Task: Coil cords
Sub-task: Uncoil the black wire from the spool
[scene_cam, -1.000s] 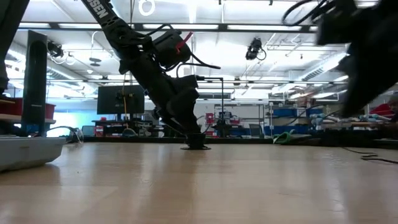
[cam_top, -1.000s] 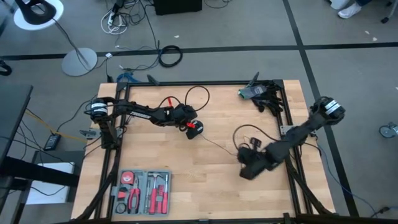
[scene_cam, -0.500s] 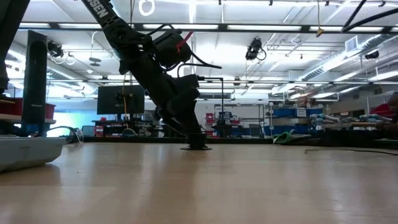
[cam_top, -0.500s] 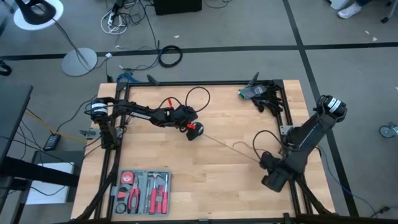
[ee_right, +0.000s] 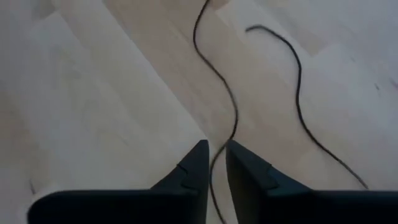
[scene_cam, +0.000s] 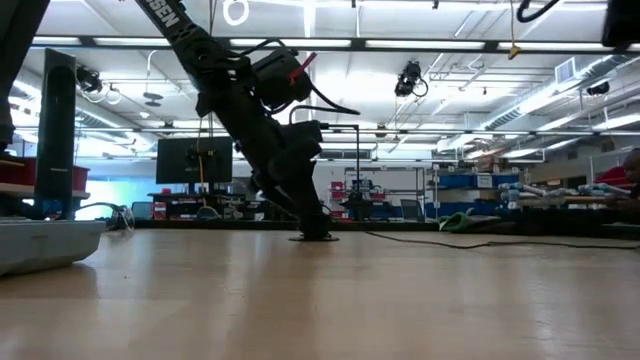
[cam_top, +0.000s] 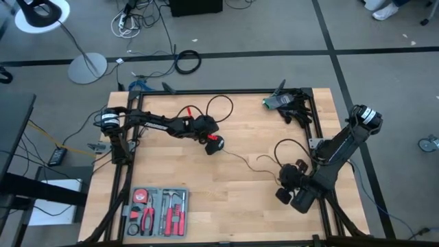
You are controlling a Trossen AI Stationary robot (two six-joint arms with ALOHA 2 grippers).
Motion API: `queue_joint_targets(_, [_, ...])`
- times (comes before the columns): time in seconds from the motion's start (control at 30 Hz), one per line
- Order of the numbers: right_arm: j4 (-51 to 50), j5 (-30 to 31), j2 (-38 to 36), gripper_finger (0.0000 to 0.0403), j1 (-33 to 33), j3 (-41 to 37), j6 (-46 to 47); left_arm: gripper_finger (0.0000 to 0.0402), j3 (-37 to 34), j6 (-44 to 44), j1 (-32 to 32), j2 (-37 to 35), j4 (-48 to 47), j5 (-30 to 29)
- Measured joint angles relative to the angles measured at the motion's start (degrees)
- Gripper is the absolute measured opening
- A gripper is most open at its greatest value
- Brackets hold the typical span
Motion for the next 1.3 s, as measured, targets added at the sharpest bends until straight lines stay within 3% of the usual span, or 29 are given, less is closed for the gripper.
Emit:
queue_joint_targets(0.3, [0.4,0.6,0.0,0.0075,-3.3,0.0,-6.5,0.0300,5.5,1.4,-0.4,-0.9,-10.1,0.4])
queue_joint_targets(0.53, [0.9,5.1,0.0,0.0074,-4.8,0.0,-10.1,0.0300,6.7,2.6,-0.7,-0.9,-9.0,8.7])
queue_joint_targets(0.67, [1.1,7.2,0.0,0.0075,-5.6,0.0,-11.4,0.0300,6.7,2.8,-0.4,-0.9,-7.7,8.8])
queue_joint_targets(0.93, [1.3,7.3,0.0,0.0075,-6.6,0.0,-11.9,0.0300,6.8,2.9,2.0,-0.9,-4.3,5.8])
queue_joint_targets(1.13, [3.5,7.5,0.0,0.0074,-6.6,-1.5,-11.9,0.0300,6.7,2.9,4.1,-1.0,-7.4,-1.3])
queue_joint_targets(1.3, [7.7,7.6,0.0,0.0074,-6.6,-4.5,-11.9,0.0300,6.7,2.9,4.8,-1.0,-10.6,-2.7])
